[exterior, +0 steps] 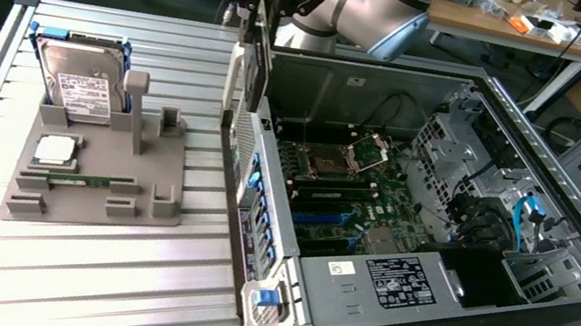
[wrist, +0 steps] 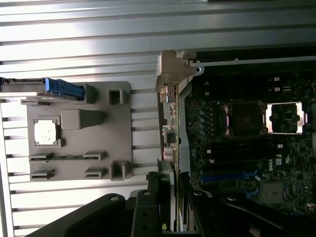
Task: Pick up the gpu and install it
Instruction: 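Pick up the gpu and move the gpu toward the slot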
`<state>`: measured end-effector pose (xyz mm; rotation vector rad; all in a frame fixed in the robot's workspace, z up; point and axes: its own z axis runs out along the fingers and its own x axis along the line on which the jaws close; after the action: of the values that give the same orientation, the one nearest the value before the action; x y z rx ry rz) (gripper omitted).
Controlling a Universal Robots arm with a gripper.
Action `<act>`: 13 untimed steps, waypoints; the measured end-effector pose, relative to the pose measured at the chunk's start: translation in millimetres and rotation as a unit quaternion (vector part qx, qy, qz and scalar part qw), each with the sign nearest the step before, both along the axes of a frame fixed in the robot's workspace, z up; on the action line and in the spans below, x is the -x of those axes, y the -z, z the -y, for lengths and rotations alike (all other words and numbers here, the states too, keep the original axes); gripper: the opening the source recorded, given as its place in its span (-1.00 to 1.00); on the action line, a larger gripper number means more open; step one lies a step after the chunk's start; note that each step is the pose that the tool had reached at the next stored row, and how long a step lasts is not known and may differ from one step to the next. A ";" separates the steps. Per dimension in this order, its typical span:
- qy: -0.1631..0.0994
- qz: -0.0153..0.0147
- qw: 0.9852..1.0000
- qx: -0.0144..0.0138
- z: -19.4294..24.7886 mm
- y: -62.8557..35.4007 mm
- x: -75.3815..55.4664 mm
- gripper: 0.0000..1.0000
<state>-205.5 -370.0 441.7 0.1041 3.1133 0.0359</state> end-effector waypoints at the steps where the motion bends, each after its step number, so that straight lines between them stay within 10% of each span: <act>1: 0.000 0.000 1.000 0.000 0.4 0.1 -1.6 -0.45; 13: 0.000 0.000 1.000 0.000 2.5 0.8 -15.9 -0.45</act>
<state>-189.6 -372.5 440.9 0.1041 3.1133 0.0359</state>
